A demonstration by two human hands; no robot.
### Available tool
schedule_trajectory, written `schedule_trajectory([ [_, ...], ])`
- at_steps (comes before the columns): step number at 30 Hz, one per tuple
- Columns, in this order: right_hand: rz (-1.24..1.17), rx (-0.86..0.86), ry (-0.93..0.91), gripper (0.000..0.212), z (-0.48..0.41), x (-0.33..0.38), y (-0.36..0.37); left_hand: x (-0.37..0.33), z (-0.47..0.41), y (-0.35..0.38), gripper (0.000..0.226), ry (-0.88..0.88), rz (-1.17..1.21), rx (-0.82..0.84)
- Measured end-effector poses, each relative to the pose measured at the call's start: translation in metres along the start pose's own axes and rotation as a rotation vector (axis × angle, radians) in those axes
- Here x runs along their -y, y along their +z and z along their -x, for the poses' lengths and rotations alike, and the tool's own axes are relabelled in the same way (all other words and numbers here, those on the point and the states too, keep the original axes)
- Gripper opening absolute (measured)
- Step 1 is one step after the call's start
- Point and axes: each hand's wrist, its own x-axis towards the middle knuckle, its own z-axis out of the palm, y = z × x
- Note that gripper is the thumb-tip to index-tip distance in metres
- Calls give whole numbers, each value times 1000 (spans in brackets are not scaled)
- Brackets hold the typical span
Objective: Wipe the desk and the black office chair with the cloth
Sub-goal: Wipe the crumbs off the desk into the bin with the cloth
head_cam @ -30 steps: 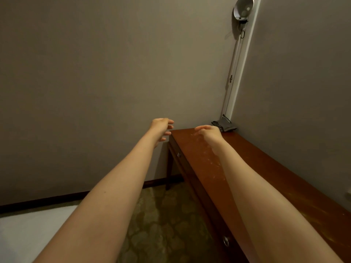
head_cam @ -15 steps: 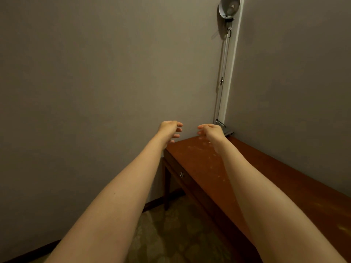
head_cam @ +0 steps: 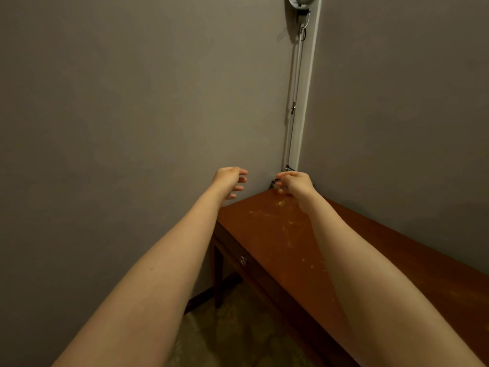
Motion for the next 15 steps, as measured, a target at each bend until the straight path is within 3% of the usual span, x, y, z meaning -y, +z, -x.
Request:
schedule_trajectory([
  [6,91,-32,-21,17,-68,-4,-13,-16,-73,23,25,47,-17,49],
  [15,81,-122,44,28,-194,-22,-50,-36,-195,81,22,54,-54,133],
])
